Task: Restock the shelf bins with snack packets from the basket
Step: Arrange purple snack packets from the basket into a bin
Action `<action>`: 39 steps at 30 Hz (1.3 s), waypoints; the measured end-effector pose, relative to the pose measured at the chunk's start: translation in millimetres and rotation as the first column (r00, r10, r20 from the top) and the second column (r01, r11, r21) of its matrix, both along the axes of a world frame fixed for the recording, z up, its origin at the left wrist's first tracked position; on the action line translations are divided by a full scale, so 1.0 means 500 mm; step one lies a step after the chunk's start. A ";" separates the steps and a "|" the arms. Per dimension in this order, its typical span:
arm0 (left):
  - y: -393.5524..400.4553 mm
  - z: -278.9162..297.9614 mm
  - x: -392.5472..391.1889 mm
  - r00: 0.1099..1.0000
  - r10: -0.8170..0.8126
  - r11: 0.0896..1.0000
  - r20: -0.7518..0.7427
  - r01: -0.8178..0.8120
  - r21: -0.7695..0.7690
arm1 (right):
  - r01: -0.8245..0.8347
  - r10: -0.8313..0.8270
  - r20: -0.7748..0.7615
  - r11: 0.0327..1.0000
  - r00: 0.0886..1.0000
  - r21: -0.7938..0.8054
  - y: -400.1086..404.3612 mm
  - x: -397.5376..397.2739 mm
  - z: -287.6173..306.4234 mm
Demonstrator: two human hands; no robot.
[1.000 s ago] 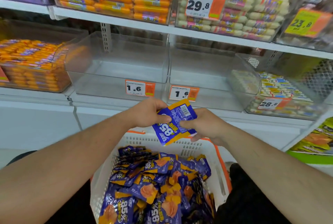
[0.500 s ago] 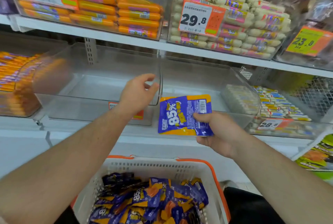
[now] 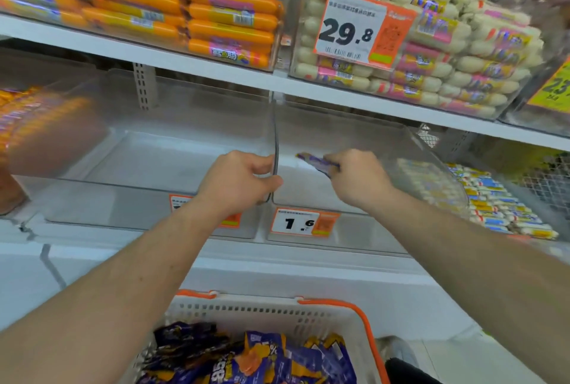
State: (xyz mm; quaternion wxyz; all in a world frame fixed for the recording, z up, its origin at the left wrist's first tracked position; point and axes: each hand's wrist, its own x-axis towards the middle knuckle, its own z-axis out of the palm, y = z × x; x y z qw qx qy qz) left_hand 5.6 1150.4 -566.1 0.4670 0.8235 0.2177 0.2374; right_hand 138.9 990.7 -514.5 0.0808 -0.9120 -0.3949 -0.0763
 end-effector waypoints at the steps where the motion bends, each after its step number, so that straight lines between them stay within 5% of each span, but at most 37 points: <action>1: 0.001 -0.002 0.001 1.000 -0.002 1.000 0.008 0.002 -0.017 | -0.012 0.013 0.013 0.995 1.000 -0.103 0.033 0.032 -0.025; 4: 0.005 -0.010 0.004 0.999 -0.024 0.997 0.036 0.027 -0.072 | -0.077 0.083 0.002 0.941 0.997 -0.329 0.118 0.095 -0.087; 9: 0.013 -0.017 0.012 0.997 -0.061 0.987 0.057 0.069 -0.146 | -0.214 0.095 -0.230 0.790 0.969 -0.575 0.191 0.109 -0.125; 24: 0.012 -0.019 0.013 0.995 -0.070 0.984 0.066 0.079 -0.160 | -0.235 0.094 -0.294 0.840 0.951 -0.489 0.224 0.175 -0.158; 29: -0.006 -0.004 0.000 0.994 0.044 0.997 0.102 -0.037 -0.066 | -0.121 0.045 -0.256 0.950 0.966 -0.288 0.178 0.126 -0.090; 31: -0.024 0.011 -0.019 0.965 0.135 0.962 0.223 -0.182 0.202 | -0.016 0.003 -0.211 0.998 0.977 -0.059 0.134 0.078 -0.060; 33: -0.048 0.021 -0.047 0.928 0.054 0.889 0.369 -0.213 0.405 | -0.032 0.037 -0.013 0.961 0.999 0.276 0.073 0.008 -0.051; 36: -0.081 0.008 -0.090 0.993 -0.083 0.897 0.082 0.038 0.441 | -0.399 0.213 0.376 0.745 0.902 0.535 -0.007 -0.102 -0.071; 37: -0.089 -0.006 -0.103 0.979 -0.133 0.867 -0.157 0.191 0.460 | -0.450 0.267 0.386 0.712 0.883 0.539 -0.025 -0.129 -0.093; 39: -0.090 -0.056 -0.126 0.780 -0.208 0.785 -0.590 0.493 0.376 | -0.418 0.339 0.245 0.737 0.908 0.531 -0.049 -0.166 -0.157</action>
